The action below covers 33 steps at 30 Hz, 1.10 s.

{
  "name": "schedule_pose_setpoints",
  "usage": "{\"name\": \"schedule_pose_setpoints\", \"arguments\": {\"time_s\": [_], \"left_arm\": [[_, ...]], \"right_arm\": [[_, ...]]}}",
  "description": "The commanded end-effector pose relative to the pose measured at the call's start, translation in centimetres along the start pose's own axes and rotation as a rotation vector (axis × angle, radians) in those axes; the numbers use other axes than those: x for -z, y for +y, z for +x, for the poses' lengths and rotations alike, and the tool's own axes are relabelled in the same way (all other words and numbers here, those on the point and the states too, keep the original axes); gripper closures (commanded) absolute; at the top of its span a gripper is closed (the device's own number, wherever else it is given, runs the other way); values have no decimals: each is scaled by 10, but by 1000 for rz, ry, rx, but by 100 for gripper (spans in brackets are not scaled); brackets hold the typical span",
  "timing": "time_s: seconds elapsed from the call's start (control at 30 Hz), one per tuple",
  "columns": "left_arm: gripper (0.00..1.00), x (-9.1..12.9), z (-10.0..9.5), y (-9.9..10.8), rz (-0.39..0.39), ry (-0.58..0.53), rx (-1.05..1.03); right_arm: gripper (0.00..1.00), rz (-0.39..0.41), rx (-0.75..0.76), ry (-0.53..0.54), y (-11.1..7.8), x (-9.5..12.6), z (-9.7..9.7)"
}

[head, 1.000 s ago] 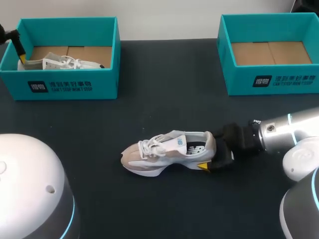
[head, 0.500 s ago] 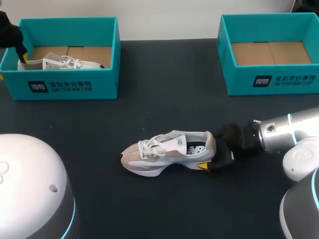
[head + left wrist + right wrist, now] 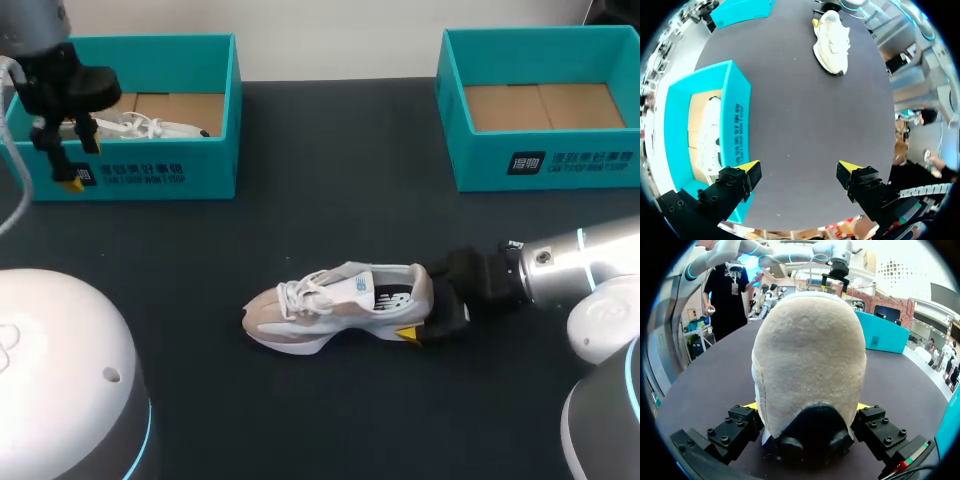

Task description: Take the shoe out of the shoebox, open the shoe tongue, remove and reinsert the insole, then place the shoe into the shoebox

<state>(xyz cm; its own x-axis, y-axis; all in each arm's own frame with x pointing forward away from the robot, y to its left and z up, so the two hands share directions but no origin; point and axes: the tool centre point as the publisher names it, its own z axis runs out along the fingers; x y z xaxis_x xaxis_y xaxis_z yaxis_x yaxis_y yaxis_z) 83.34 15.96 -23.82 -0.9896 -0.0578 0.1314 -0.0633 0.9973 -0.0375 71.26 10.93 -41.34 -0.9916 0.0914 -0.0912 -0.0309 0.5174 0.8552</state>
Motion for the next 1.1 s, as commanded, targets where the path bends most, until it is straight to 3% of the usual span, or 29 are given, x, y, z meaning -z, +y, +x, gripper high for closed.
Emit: {"name": "schedule_pose_setpoints", "arguments": {"time_s": [0.03, 0.27, 0.53, 1.1], "left_arm": [[0, -7, 29, -16, 200, -89, 848], [0, -11, 56, -52, 285, -129, 1050], [0, -19, 75, -94, 247, -111, 1042], [0, -19, 75, -94, 247, -111, 1042]], "right_arm": [[100, 2, 0, -3, 1, 0, 1], [100, 2, 0, -3, 1, 0, 1], [100, 2, 0, -3, 1, 0, 1], [100, 2, 0, -3, 1, 0, 1]]}}
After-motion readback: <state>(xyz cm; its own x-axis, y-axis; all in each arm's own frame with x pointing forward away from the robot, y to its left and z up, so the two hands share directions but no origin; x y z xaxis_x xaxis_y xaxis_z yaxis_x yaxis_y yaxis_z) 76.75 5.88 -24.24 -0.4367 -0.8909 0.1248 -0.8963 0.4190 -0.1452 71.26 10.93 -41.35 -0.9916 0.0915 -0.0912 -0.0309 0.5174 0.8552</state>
